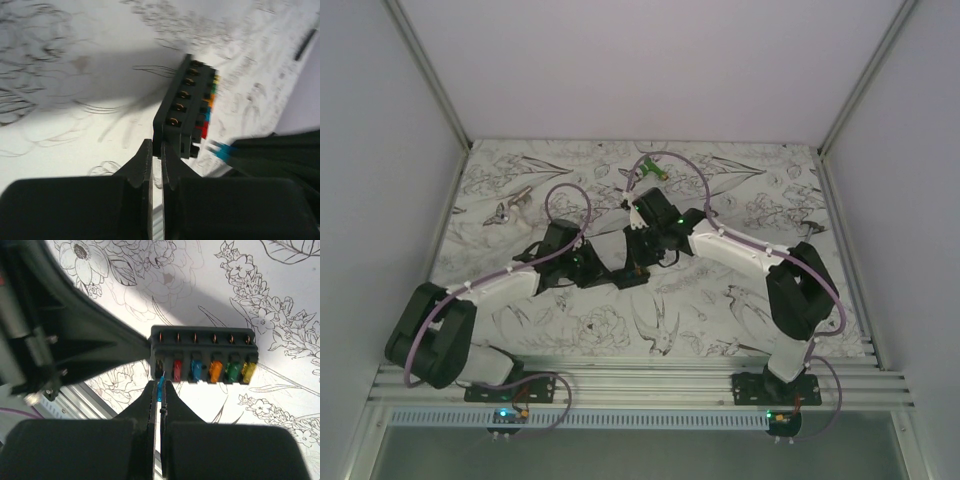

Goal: Snap on the fuse box
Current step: Install the fuse at the fuse box base.

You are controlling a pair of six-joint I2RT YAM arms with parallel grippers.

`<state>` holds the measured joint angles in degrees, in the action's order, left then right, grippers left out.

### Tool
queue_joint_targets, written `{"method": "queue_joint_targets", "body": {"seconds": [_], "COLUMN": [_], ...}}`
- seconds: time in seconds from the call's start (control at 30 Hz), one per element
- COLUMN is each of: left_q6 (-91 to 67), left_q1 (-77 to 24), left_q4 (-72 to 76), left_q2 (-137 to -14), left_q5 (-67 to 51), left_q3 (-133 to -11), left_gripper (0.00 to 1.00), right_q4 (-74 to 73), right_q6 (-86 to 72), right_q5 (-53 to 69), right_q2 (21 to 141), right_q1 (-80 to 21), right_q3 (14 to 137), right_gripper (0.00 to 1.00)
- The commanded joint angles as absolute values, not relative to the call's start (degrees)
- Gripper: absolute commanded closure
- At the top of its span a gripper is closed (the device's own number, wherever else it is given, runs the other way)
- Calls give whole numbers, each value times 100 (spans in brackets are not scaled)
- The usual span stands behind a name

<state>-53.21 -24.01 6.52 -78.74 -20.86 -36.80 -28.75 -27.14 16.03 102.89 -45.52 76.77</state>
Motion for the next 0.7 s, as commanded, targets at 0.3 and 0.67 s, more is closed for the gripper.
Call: {"method": "queue_joint_targets", "body": {"seconds": [0.3,0.67], "left_q6": [-5141,-5277], "left_q1": [-2329,-2395], "left_q4": [-167,77], "left_q2": [-8308,-9230], "left_q5": [-1451,-1870], "left_q3": [-3635,-3851], "left_gripper": [100,100], "right_q4": [-3104,-3528], "right_q6": [-2424,-2451], "right_q5": [1584,1093], "right_q2": [10035,10586], "right_q1": [-4530,-4819], "right_q3": [7926,8311], "right_gripper": [100,100]}}
